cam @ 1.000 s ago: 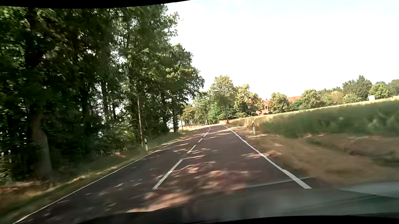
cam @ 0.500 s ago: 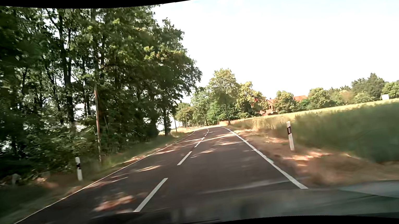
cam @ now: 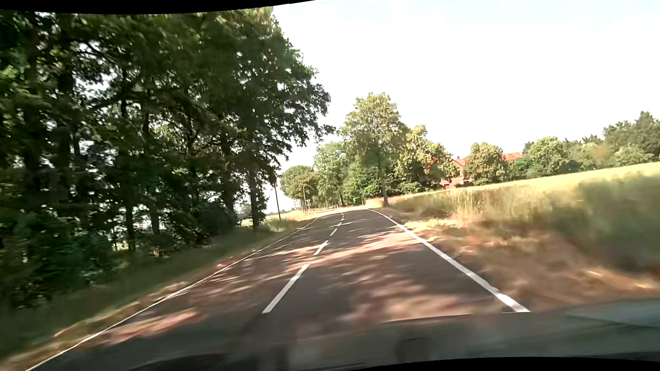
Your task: Follow the waypoints while adhering to traffic rules and regulations
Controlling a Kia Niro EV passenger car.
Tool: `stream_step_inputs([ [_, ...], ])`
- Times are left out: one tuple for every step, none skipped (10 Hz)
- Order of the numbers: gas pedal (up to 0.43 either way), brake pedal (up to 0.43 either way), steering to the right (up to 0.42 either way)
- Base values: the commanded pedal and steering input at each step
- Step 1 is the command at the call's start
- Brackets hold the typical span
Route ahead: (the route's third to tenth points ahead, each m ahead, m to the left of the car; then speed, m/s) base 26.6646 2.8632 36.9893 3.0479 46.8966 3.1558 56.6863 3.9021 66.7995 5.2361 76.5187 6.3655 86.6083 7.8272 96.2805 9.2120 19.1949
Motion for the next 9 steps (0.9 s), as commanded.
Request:
stream_step_inputs([
  [0.429,0.006,-0.003],
  [0.429,0.006,-0.004],
  [0.429,0.006,-0.004],
  [0.429,0.006,-0.004],
  [0.429,0.006,-0.004],
  [0.429,0.006,-0.004],
  [0.429,0.006,-0.003],
  [0.429,0.006,-0.003],
  [0.429,0.006,-0.003],
])
